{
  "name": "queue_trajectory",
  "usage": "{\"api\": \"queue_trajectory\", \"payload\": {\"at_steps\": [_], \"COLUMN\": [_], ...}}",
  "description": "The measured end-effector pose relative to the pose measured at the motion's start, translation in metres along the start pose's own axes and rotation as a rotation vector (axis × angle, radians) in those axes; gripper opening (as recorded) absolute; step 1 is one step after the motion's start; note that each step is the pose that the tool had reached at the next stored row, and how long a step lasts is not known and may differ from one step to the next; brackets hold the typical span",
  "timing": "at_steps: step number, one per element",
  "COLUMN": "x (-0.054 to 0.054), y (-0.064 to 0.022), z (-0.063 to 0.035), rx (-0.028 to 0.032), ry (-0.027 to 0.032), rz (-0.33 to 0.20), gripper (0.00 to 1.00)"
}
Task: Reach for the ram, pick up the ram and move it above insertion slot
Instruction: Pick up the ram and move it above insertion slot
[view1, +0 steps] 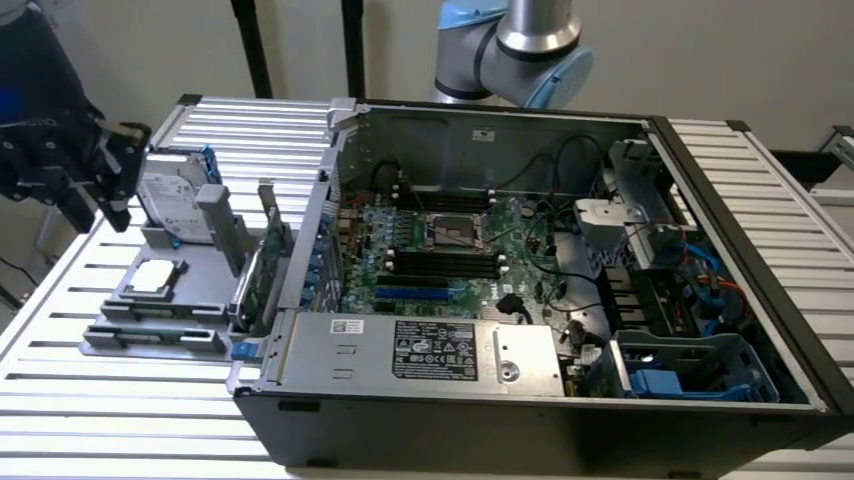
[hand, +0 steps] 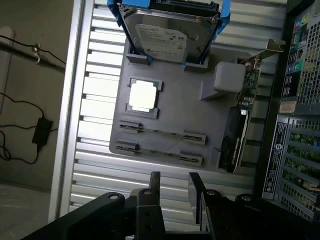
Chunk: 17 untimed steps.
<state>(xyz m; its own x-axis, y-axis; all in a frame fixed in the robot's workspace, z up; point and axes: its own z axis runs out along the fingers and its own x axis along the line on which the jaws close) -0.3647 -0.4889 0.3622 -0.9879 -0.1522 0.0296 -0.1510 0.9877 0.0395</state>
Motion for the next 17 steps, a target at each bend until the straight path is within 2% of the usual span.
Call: {"api": "queue_trajectory", "payload": {"at_steps": [17], "x": [-0.0001], "y": [0.0000], "z": [0.0008], "rx": [0.0091], "ry": [0.0122], "rz": [-0.310], "gripper": [0.36]}}
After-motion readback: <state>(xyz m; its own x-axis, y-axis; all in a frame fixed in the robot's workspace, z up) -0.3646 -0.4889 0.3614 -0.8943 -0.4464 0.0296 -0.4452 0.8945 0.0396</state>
